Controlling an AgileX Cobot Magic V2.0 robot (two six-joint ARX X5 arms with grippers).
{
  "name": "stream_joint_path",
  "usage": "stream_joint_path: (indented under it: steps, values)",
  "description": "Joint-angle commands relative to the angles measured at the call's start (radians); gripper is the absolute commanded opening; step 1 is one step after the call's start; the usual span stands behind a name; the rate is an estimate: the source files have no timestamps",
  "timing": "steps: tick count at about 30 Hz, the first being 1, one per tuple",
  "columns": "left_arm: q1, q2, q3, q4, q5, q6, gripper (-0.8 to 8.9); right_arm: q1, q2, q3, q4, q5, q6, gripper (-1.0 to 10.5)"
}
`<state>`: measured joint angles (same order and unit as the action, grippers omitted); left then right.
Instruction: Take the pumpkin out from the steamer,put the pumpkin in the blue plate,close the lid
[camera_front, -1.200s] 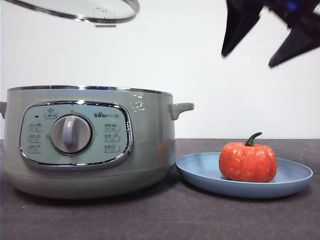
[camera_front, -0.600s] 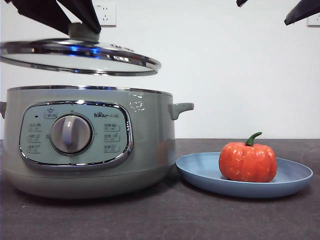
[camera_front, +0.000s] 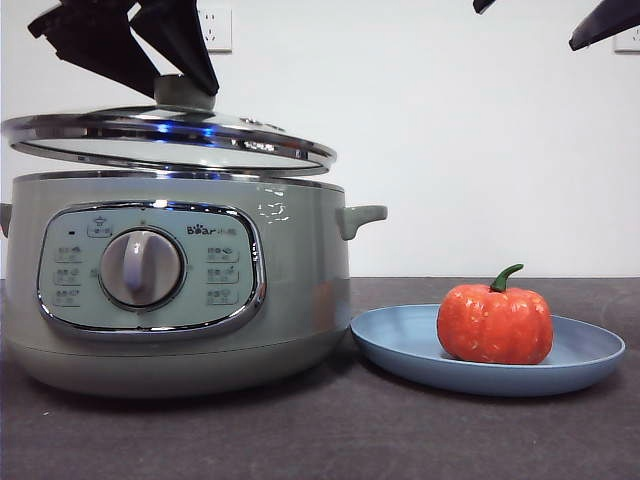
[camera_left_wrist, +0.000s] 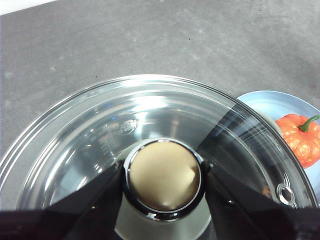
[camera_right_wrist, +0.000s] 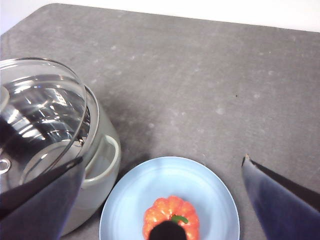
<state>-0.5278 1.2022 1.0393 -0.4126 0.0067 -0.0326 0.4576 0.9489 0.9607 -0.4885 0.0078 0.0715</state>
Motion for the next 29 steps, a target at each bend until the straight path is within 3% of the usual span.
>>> stream_joint_path:
  steps: [1, 29]
  values:
    - [-0.003, -0.006, 0.008, 0.045, 0.001, -0.020, -0.07, 0.000, 0.000, -0.006, 0.005, 0.002, 0.010, 5.7]
    - [-0.004, 0.064, -0.060, 0.090, 0.021, -0.055, -0.07, 0.000, 0.000, -0.006, 0.005, 0.002, 0.010, 5.7]
